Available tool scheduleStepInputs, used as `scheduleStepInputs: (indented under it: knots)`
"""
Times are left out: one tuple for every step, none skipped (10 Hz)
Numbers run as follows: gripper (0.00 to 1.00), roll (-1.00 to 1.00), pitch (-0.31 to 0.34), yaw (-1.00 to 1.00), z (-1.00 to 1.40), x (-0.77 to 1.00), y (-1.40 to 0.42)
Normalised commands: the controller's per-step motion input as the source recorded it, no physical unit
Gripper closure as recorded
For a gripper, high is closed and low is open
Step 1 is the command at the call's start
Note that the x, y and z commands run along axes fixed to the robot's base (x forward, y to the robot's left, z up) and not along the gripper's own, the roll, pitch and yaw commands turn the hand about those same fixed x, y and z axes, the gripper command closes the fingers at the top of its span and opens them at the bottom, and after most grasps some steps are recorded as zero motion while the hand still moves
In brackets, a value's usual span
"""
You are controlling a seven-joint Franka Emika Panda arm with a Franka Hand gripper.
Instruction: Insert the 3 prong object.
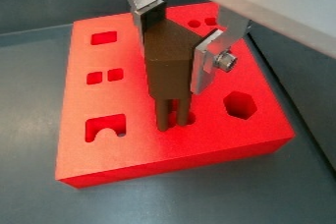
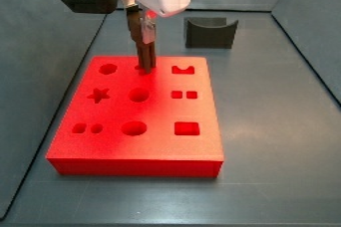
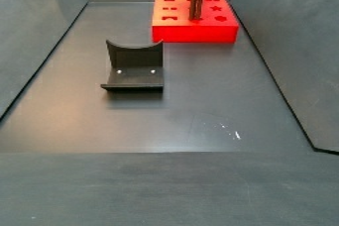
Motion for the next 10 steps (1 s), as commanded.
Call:
scheduleStepInputs:
  knots:
    - [1.00,0.00,0.000,0.00,-0.08,0.13,0.00]
    - [1.00,-0.08,-0.046,-0.34,0.34,-0.27,0.07]
    - [1.00,-0.22,0.189,-0.30,0.56,0.13,0.25]
    - [1.00,-0.06,0.423,-0.53,0.30,0.02,0.10]
    - [1.00,-0.14,0.477,-0.36,0.21,0.19,0.13]
    - [1.00,0.00,0.029,-0.02,0.00,0.08,0.00]
    - [1.00,-0.02,0.144,-0.08,0.00,0.27,0.01]
    - [1.00,0.00,0.000,0.00,0.00,0.03,0.00]
    - [1.00,-0.09,-0.019,0.00,-0.16,0.12,0.09]
    - [1.00,0.00,0.000,0.00,0.00,-0.06,0.00]
